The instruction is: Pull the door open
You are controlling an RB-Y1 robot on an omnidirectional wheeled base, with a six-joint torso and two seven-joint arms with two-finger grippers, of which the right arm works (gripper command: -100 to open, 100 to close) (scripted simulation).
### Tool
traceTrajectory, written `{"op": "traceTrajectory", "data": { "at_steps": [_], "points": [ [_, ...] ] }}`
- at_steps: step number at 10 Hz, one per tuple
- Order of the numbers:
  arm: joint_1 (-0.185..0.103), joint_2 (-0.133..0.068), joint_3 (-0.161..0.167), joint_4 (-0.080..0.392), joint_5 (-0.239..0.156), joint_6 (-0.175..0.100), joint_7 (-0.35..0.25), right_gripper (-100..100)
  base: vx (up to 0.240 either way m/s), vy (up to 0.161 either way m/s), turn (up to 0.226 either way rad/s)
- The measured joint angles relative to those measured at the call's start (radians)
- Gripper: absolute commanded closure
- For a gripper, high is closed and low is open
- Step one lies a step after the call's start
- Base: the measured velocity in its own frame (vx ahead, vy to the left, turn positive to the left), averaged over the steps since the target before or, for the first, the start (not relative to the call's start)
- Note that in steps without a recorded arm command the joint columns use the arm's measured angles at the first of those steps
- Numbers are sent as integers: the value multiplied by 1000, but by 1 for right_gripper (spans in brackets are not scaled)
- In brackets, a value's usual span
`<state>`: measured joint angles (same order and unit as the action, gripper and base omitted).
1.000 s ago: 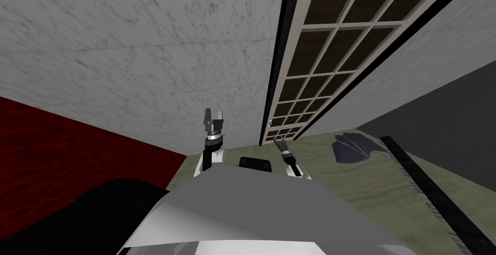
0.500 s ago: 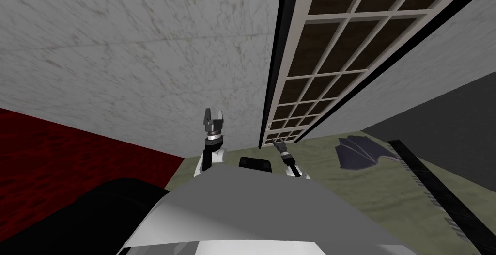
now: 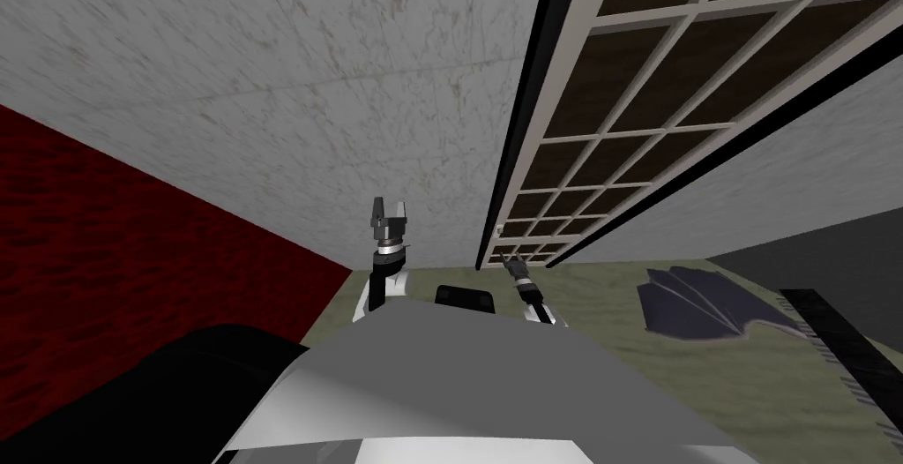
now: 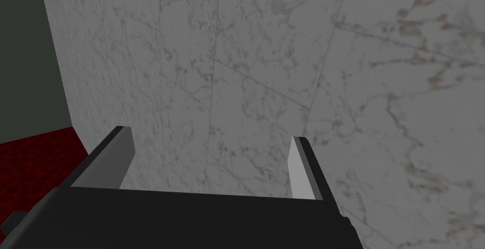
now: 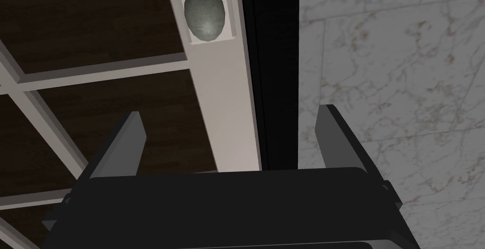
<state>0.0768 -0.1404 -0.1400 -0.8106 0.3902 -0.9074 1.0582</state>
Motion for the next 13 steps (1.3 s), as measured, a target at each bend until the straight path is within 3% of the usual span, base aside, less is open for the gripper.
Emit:
{"op": "traceTrajectory", "data": {
  "at_steps": [3,5,8,11,13],
  "points": [
    [19,4,-65,1,-21,-3,12,-100,58,7,287],
    [38,11,-99,-22,-31,8,14,-100,83,-16,201],
    [40,11,-161,-4,-52,6,24,-100,116,-19,308],
    [72,20,-218,-28,-70,13,30,-100,124,-42,221],
    [82,21,-253,-7,-82,-3,36,-100,86,-39,87]
  ]
}}
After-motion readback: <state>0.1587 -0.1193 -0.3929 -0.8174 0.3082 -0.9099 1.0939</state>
